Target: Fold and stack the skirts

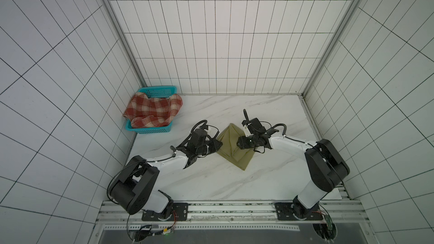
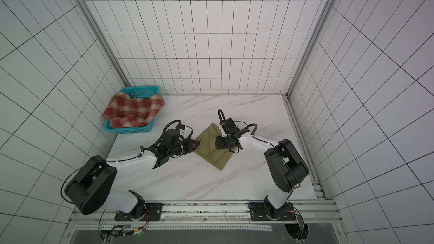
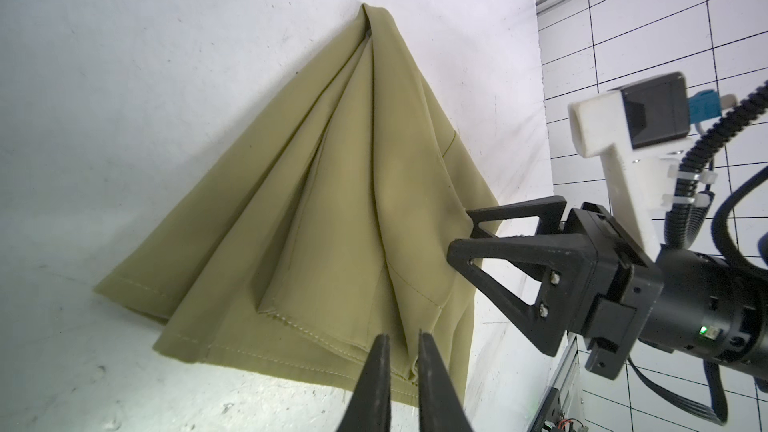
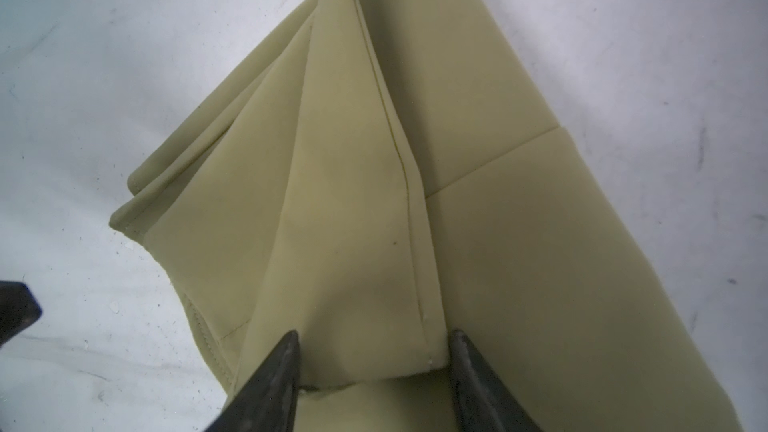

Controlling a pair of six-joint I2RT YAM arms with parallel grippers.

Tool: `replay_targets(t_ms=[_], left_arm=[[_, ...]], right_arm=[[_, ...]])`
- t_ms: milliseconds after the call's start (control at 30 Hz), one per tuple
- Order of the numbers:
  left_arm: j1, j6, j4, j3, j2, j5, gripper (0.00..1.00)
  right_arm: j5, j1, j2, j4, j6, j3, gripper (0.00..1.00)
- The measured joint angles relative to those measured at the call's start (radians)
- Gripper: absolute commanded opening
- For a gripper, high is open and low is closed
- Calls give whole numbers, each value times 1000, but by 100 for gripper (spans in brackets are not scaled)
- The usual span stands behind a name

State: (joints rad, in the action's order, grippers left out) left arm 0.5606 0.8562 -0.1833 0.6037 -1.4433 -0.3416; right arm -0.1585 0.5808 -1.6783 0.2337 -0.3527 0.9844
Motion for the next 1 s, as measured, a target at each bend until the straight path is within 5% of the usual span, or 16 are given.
replay_targets(t_ms=[200,500,1000], left_arm=[[-1,0,0,0,-6,0,15],[-2,0,-3,0,-8,0,15],[-8,-2,2,-10,6,8,15]], right_arm=[[-32,0,0,-34,6,0,39],[-52,2,0,-60,7,0,34],[-64,111,-98,-83,20,65,45]])
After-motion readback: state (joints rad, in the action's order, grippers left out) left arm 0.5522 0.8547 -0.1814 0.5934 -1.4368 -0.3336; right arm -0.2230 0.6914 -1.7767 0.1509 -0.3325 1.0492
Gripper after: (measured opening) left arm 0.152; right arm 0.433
